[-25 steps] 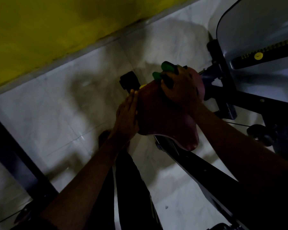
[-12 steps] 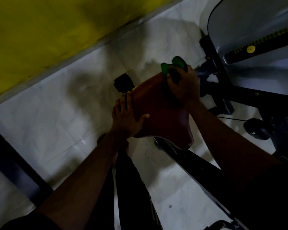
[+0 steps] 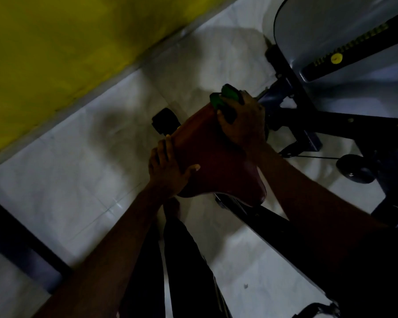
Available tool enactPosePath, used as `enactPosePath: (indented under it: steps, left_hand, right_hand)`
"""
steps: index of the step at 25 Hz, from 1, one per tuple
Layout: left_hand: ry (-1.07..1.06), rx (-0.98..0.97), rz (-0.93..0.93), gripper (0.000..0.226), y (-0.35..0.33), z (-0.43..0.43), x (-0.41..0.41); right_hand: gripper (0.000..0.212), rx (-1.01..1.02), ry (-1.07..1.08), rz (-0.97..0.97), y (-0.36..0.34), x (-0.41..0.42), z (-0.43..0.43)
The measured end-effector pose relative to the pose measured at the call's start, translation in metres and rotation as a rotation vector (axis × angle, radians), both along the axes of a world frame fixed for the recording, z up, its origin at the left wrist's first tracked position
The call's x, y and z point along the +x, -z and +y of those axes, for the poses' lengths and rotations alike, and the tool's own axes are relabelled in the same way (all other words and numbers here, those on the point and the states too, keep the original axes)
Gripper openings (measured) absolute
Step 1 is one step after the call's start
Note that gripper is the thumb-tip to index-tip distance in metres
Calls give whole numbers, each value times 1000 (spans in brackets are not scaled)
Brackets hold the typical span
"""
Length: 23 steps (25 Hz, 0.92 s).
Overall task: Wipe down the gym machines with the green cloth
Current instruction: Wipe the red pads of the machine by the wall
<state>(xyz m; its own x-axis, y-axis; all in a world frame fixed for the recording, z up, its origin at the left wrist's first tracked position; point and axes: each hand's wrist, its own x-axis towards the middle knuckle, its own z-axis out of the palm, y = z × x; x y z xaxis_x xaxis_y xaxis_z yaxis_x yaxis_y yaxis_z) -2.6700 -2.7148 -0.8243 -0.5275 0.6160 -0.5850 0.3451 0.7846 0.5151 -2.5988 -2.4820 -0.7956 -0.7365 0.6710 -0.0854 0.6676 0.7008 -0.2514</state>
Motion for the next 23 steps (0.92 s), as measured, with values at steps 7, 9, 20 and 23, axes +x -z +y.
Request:
enactPosePath:
  steps: [7, 9, 20, 23]
  left_hand:
    - [-33, -49, -109, 123, -13, 15, -18]
    - [-61, -62, -105, 121, -14, 19, -19]
    - [-91, -56, -106, 122, -9, 18, -14]
    - [-99, -52, -72, 122, -12, 18, -12]
  right_hand:
    - [49, -350, 583, 65, -9, 1, 34]
    - [51, -341, 605, 137, -10, 15, 22]
    - [46, -266, 641, 81, -5, 31, 15]
    - [51, -319, 821, 146, -7, 41, -2]
